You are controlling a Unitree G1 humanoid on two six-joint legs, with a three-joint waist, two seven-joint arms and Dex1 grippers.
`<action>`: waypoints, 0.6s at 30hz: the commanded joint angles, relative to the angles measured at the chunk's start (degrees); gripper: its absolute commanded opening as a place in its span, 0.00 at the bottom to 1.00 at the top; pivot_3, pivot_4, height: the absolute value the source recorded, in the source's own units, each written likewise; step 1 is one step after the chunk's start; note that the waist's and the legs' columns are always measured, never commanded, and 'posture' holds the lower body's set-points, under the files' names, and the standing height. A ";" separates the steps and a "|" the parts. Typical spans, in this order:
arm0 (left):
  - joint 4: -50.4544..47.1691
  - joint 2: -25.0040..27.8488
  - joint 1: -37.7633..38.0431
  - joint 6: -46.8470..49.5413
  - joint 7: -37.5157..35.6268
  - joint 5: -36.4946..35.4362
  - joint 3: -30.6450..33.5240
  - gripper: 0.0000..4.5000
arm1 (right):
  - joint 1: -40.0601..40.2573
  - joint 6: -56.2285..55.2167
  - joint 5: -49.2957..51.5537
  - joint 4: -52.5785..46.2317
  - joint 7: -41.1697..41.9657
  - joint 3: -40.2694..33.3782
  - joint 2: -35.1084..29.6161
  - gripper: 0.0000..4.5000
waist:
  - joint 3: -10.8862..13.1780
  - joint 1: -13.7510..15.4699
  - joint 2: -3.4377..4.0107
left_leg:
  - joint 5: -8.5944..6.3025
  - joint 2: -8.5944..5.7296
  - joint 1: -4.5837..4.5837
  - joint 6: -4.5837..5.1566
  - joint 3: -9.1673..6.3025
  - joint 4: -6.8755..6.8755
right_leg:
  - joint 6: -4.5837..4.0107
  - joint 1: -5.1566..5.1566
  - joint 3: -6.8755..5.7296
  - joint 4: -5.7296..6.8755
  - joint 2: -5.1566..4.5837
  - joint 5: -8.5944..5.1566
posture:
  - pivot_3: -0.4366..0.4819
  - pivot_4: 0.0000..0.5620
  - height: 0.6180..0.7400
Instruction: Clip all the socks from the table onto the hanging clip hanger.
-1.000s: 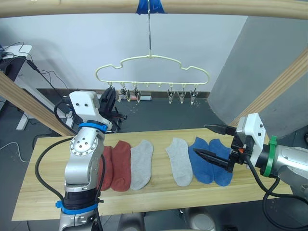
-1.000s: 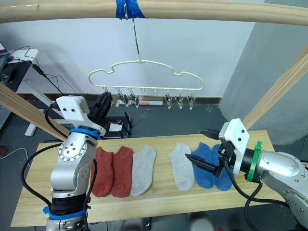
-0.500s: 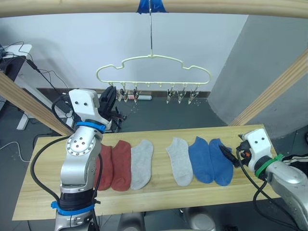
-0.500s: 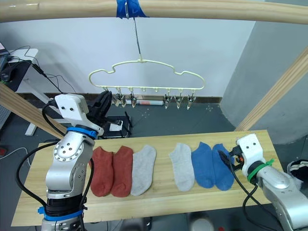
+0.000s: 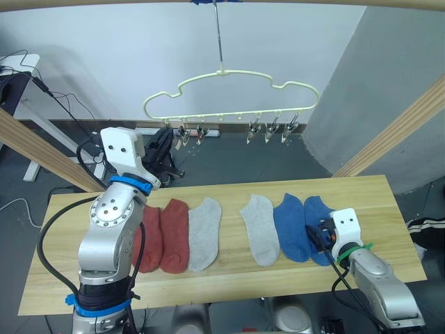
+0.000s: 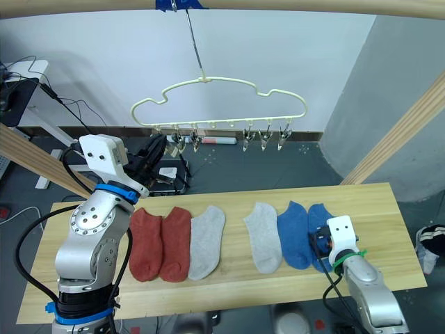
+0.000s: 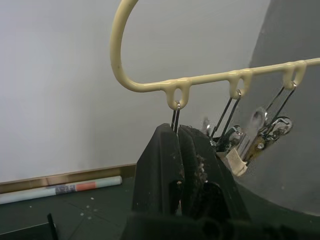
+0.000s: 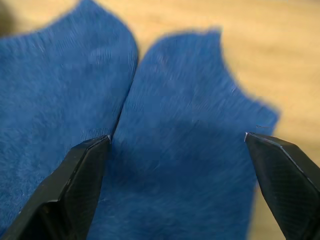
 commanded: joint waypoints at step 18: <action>-1.80 4.74 -1.87 5.32 -6.41 -11.01 5.77 0.00 | -1.26 8.20 5.09 3.10 0.45 -9.71 6.74 0.22 | 0.11 0.20 -0.07 | 0.00 0.01 0.03 0.00 0.05 -0.04 | 0.08 0.00 0.08 -0.06 0.03 0.03 | 0.26 0.69 1.00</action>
